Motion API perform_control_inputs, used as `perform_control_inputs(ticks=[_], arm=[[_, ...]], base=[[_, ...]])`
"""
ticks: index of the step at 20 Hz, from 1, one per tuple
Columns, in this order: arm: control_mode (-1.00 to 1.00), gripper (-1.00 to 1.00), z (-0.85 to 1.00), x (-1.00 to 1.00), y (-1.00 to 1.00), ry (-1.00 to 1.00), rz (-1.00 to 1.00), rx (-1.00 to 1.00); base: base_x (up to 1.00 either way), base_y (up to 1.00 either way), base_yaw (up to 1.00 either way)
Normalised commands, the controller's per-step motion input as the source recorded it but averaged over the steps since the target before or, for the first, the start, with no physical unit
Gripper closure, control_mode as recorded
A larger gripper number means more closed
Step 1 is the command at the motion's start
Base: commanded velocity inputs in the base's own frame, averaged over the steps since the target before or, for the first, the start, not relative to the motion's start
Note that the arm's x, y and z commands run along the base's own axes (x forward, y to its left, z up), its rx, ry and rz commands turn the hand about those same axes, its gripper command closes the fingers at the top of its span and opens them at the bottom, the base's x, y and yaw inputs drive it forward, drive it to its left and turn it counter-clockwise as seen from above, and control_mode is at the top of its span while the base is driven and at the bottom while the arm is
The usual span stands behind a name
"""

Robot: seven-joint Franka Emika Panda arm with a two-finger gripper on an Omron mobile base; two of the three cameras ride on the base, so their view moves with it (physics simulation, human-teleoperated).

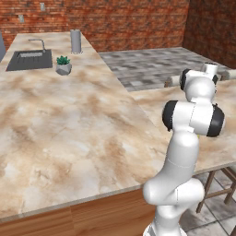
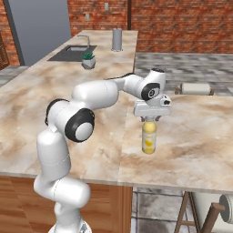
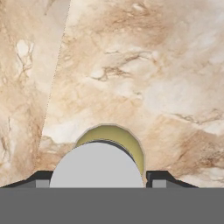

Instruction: Place the drinks on the dining counter in a tight cluster.

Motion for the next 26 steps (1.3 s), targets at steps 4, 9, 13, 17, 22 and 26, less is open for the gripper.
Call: perform_control_inputs(ticks=[4, 9, 13, 17, 22, 26], arm=[[-1.0, 1.0, -0.01, 0.0, 0.01, -0.02, 0.0, 0.0], [-1.0, 1.0, -0.05, 0.13, 0.01, -0.04, 0.0, 0.0], [-1.0, 1.0, -0.09, 0.19, 0.0, -0.07, 0.0, 0.0], [-1.0, 1.0, -0.05, 0.21, 0.01, 0.0, 0.0, 0.0], [-1.0, 1.0, -0.25, 0.2, 0.0, 0.0, 0.0, 0.0], [-1.0, 1.0, -0.44, 0.09, 0.0, -0.02, 0.0, 0.0]], base=[[0.0, 0.0, 0.0], [0.0, 0.0, 0.0], [0.0, 0.0, 0.0], [0.0, 0.0, 0.0], [0.0, 0.0, 0.0], [0.0, 0.0, 0.0]])
